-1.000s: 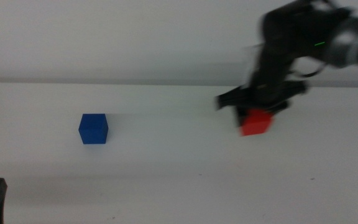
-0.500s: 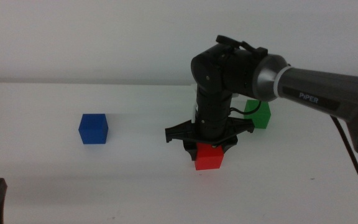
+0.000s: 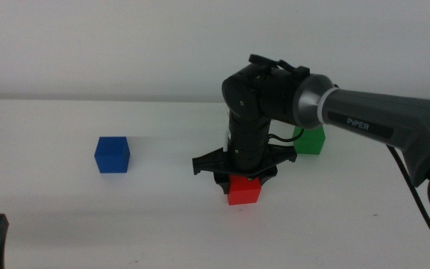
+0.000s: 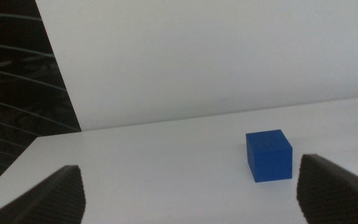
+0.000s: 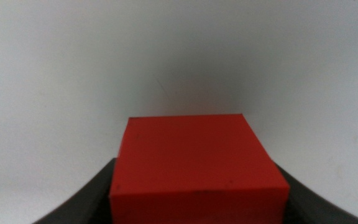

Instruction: Stack red cubes first, then green, then blue cubes in a specific spot.

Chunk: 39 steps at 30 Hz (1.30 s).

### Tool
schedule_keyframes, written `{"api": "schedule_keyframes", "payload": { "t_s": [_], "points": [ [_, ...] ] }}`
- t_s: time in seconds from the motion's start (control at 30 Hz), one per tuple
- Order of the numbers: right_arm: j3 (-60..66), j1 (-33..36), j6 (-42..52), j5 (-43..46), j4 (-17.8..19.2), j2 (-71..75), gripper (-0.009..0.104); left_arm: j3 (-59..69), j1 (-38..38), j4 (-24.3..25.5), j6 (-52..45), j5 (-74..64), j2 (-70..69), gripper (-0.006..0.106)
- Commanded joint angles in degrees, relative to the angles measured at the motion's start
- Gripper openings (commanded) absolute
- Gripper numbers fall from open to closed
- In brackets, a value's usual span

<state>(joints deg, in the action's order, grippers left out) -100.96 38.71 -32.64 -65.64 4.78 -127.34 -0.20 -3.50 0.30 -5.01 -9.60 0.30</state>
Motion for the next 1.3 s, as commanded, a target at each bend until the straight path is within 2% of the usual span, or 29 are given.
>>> {"api": "schedule_keyframes", "payload": {
  "t_s": [0.0,0.53,0.57,0.6,0.7,0.83,0.9,1.03,1.27],
  "points": [
    [-0.3,0.2,0.1,0.8,0.3,-0.4,0.013,2.4,0.1,-0.3,-0.1,0.9,-2.4,0.091],
    [-0.3,0.2,0.1,1.2,-0.4,-3.2,0.015,2.4,0.1,-0.3,-0.1,0.9,-2.4,0.091],
    [-0.3,0.2,0.1,2.2,-0.4,-3.0,0.066,2.4,0.1,-0.3,-0.1,0.9,-2.4,0.091],
    [-0.4,0.2,0.1,2.4,-0.4,-2.6,0.075,2.4,0.1,-0.3,-0.1,0.9,-2.4,0.091],
    [-1.2,0.2,0.1,2.1,-0.7,1.0,0.090,2.4,0.1,-0.3,-0.1,0.9,-2.4,0.091],
    [-2.1,-1.1,0.6,0.6,3.0,8.7,0.092,2.4,0.1,-0.3,-0.1,0.9,-2.4,0.091],
    [-2.1,-3.8,3.3,-1.6,4.2,12.0,0.091,2.4,0.1,-0.3,-0.1,0.9,-2.4,0.091],
    [-2.1,-12.0,9.9,-6.3,4.1,12.8,0.091,2.4,0.1,-0.3,-0.1,0.9,-2.4,0.091],
    [-2.3,-22.2,11.9,-2.9,2.2,8.0,0.090,2.4,0.1,-0.3,-0.1,0.9,-2.4,0.091]
  ]
}}
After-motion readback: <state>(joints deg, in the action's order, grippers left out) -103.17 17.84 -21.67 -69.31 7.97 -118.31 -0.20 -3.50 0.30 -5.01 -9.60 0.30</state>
